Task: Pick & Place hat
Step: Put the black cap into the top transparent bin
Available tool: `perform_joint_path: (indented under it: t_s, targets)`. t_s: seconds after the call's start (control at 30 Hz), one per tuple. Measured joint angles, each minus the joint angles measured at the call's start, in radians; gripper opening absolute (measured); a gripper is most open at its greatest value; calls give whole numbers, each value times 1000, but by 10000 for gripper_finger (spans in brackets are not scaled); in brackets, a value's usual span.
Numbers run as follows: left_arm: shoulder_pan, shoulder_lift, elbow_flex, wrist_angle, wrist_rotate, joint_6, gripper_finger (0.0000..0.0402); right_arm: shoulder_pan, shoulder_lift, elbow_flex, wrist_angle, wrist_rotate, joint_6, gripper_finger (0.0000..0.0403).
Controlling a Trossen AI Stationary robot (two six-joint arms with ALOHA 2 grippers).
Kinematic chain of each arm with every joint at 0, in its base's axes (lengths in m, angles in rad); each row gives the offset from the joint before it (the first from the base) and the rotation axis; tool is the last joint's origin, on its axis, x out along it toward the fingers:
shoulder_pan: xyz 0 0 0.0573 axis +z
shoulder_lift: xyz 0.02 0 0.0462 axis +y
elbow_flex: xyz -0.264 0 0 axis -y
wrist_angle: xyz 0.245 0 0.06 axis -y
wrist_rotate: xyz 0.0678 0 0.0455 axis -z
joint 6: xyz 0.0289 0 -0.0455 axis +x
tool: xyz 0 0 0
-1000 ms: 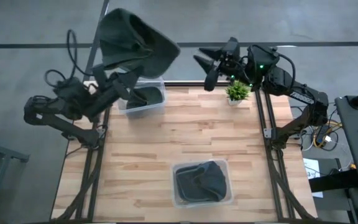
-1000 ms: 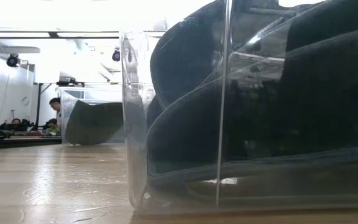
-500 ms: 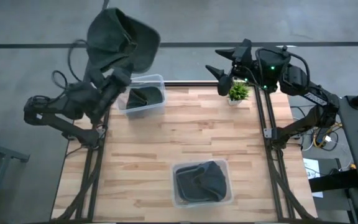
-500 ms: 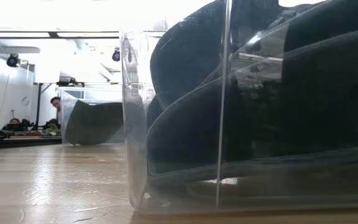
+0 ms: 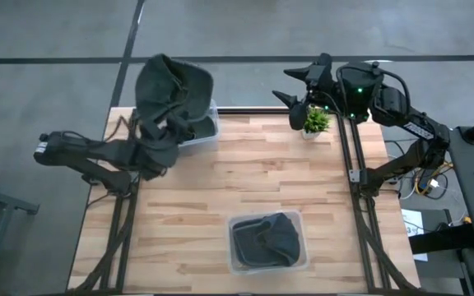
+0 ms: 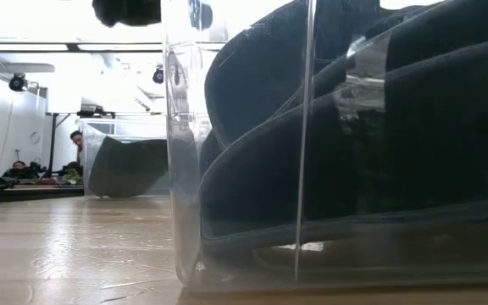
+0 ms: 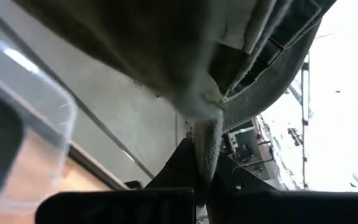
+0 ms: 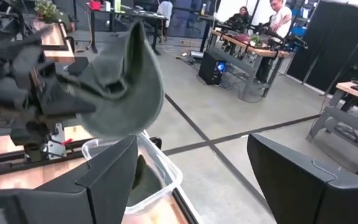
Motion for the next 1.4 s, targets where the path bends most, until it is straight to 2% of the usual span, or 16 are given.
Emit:
perform_joint_path:
  t_s: [0.3,0.5,0.63,0.73,0.83,1.0,1.2,1.4]
  targets:
    - [20,-3,-243,-1,-3,-371,5,0,0,0,0,0,-24,295]
    - [79,-3,-342,-1,30,-513,6,0,0,0,-1,-1,-23,290]
    - [145,-2,-384,-1,184,-553,6,0,0,0,-2,-2,-21,292]
    - [187,-2,-397,-2,238,-568,6,0,0,0,-2,-2,-15,292]
    - [224,-2,-397,-5,298,-539,6,0,0,0,-3,-2,-13,292]
    - [287,2,-393,-46,459,-504,7,0,0,0,-3,-2,-12,292]
    - [343,2,-396,-58,489,-497,13,0,0,0,-3,0,-11,292]
    - [385,2,-398,-49,644,-457,52,0,0,0,-7,0,31,287]
